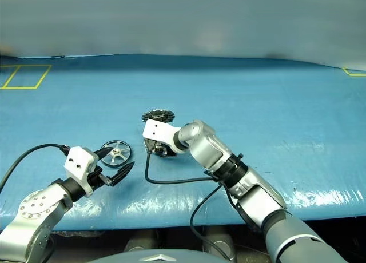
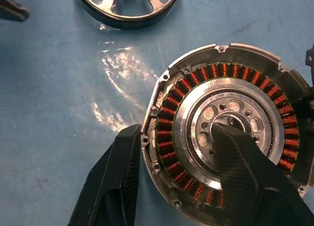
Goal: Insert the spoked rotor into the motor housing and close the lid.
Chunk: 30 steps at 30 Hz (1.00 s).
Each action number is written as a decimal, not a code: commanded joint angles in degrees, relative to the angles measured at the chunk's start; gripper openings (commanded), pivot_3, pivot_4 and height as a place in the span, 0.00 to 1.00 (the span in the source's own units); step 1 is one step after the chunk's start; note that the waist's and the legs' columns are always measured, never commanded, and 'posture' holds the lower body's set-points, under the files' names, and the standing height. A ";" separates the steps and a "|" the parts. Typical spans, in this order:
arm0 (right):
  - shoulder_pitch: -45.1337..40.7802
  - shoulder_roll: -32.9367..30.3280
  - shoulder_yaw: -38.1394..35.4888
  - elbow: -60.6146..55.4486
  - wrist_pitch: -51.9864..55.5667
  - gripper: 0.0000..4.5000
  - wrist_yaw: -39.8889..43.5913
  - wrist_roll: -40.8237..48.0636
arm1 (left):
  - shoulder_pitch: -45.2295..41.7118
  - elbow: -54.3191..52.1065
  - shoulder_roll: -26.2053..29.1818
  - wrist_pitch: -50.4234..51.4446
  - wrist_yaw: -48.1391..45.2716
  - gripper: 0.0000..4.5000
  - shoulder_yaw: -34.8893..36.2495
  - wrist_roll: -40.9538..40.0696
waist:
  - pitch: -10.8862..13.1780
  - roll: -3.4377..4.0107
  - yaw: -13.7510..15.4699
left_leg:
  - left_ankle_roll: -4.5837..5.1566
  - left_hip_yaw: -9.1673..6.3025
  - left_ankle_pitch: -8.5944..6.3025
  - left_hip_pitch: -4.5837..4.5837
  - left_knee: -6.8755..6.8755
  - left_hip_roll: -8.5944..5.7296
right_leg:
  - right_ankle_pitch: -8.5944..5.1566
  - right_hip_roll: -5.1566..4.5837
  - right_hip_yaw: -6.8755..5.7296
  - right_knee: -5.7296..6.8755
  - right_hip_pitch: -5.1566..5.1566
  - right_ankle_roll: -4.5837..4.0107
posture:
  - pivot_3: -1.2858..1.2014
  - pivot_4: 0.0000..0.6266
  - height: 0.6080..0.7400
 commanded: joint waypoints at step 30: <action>6.78 0.56 -13.05 -33.32 37.69 0.93 -17.18 17.64 | -3.27 0.07 0.40 0.52 -1.28 1.00 -1.58 -0.44 | -0.11 -0.02 -0.05 | -0.03 -0.07 0.01 -0.03 0.01 0.03 | -0.18 0.03 -0.10 0.04 -0.04 0.24 | 0.52 0.24 1.00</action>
